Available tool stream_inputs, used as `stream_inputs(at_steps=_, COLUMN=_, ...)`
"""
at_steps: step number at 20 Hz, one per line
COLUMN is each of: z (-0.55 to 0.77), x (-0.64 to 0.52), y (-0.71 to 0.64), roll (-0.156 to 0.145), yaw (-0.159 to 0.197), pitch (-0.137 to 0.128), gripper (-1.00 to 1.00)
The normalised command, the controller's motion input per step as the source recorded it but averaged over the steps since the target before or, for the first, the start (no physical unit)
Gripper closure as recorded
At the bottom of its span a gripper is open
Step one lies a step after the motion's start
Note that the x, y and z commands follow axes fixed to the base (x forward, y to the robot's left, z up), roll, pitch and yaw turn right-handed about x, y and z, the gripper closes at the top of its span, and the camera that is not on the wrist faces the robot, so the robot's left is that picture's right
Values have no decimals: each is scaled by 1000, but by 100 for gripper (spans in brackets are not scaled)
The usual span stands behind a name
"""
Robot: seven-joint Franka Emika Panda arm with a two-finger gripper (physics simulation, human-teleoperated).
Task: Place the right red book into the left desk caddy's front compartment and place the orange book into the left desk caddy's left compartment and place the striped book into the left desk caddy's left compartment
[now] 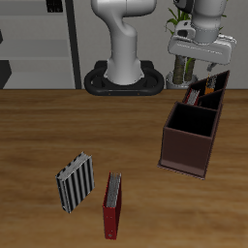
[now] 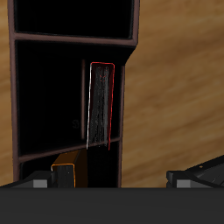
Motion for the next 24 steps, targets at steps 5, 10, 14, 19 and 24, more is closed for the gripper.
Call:
stream_inputs(at_steps=5, z=254, x=265, y=-552, roll=-133, yaw=61, pitch=1, gripper=-100)
stream_inputs(at_steps=10, z=292, x=335, y=-688, roll=-112, yaw=36, pitch=4, gripper=-100)
stream_inputs(at_steps=14, z=277, x=346, y=-525, roll=-18, yaw=110, pitch=32, gripper=-100)
stream_inputs(at_steps=19, z=314, x=289, y=-494, roll=-38, yaw=69, pitch=-15, gripper=-100)
stream_inputs(at_steps=24, z=105, x=417, y=-108, roll=109, yaw=244, pitch=-35, gripper=-100)
